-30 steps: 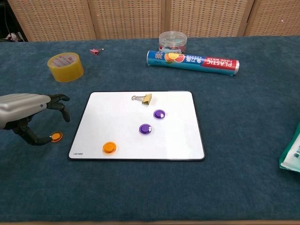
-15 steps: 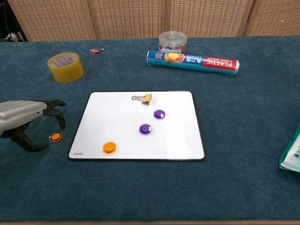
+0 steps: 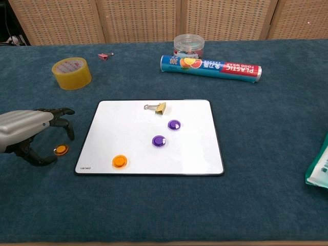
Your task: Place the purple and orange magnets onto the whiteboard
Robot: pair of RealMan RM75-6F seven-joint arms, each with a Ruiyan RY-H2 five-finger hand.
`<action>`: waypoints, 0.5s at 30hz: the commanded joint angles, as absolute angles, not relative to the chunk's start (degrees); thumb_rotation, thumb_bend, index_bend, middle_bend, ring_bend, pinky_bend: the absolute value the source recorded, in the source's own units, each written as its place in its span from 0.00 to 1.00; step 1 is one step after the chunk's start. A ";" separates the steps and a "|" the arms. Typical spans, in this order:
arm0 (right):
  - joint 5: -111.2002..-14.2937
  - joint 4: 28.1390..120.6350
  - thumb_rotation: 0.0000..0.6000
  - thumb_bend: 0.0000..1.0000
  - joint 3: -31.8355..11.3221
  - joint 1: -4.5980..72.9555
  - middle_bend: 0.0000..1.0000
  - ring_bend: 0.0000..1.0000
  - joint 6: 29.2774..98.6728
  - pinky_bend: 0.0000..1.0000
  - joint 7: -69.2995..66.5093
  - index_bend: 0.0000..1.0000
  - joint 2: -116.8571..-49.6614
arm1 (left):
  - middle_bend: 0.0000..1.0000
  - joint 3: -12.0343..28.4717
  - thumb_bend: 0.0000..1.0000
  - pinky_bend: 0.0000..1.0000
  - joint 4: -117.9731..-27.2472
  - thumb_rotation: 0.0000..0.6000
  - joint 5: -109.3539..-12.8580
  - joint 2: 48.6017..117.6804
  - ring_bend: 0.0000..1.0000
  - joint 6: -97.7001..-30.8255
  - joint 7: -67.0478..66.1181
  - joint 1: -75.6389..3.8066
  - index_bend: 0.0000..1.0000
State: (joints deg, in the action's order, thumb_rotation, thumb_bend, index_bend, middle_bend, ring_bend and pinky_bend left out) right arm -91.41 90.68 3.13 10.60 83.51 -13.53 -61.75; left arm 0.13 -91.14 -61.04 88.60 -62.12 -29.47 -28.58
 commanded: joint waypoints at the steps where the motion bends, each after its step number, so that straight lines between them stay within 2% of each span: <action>1: -91.40 90.66 1.00 0.00 2.99 10.54 0.00 0.00 83.27 0.00 -13.80 0.21 -61.74 | 0.00 0.02 0.34 0.00 -90.79 1.00 -61.61 88.69 0.00 -62.56 -29.31 -28.33 0.35; 15: -91.86 90.75 1.00 0.00 2.24 10.06 0.00 0.00 82.63 0.00 -14.26 0.23 -61.60 | 0.00 -0.36 0.33 0.00 -89.80 1.00 -63.74 89.13 0.00 -63.24 -29.19 -27.64 0.40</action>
State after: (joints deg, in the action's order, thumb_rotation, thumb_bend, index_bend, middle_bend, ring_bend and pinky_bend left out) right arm -91.86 90.75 2.24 10.06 82.62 -14.25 -61.60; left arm -0.36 -89.81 -63.73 89.12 -63.24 -29.19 -27.65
